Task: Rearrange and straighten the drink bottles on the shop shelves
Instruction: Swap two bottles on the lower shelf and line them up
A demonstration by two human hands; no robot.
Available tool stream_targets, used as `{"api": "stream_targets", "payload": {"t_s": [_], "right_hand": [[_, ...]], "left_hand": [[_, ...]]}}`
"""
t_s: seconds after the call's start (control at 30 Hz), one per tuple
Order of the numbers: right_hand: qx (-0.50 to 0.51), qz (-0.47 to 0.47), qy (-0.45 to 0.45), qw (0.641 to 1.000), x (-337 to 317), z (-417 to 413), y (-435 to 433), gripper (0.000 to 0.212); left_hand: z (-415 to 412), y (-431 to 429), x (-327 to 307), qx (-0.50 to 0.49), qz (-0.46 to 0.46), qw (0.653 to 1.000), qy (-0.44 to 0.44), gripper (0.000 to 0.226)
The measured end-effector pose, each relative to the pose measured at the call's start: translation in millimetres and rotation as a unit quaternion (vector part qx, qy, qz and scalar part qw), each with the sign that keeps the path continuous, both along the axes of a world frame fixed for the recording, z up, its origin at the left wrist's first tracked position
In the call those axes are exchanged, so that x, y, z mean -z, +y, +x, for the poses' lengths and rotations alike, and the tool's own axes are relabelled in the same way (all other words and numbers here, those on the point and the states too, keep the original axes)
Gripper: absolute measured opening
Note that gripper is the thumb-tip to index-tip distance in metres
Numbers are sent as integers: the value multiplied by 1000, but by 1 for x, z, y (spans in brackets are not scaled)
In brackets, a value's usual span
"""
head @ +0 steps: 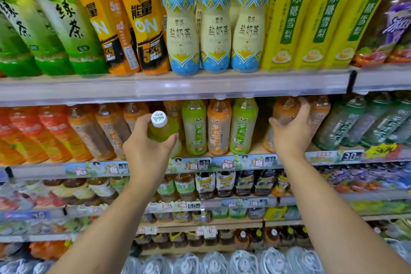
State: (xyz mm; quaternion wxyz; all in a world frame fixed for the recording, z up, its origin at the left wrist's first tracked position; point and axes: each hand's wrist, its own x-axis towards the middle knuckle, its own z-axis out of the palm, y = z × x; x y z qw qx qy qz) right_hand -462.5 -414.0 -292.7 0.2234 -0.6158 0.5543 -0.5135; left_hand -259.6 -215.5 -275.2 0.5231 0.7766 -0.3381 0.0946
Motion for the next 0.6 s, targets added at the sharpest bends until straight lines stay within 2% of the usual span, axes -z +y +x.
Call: {"api": "stream_targets", "payload": {"t_s": [0.13, 0.23, 0.47, 0.6], "right_hand": [[-1, 9, 12, 1000, 3, -4, -7, 75], [-21, 23, 21, 999, 1, -5, -12, 75], [-65, 13, -64, 996, 7, -19, 2, 74], [-103, -21, -146, 984, 8, -41, 30, 68]], "left_hand": [[-7, 19, -3, 33, -59, 998, -8, 51], [-15, 24, -10, 61, -65, 996, 2, 52], [-58, 17, -14, 133, -29, 991, 20, 56], [-83, 7, -12, 168, -22, 985, 21, 59]]}}
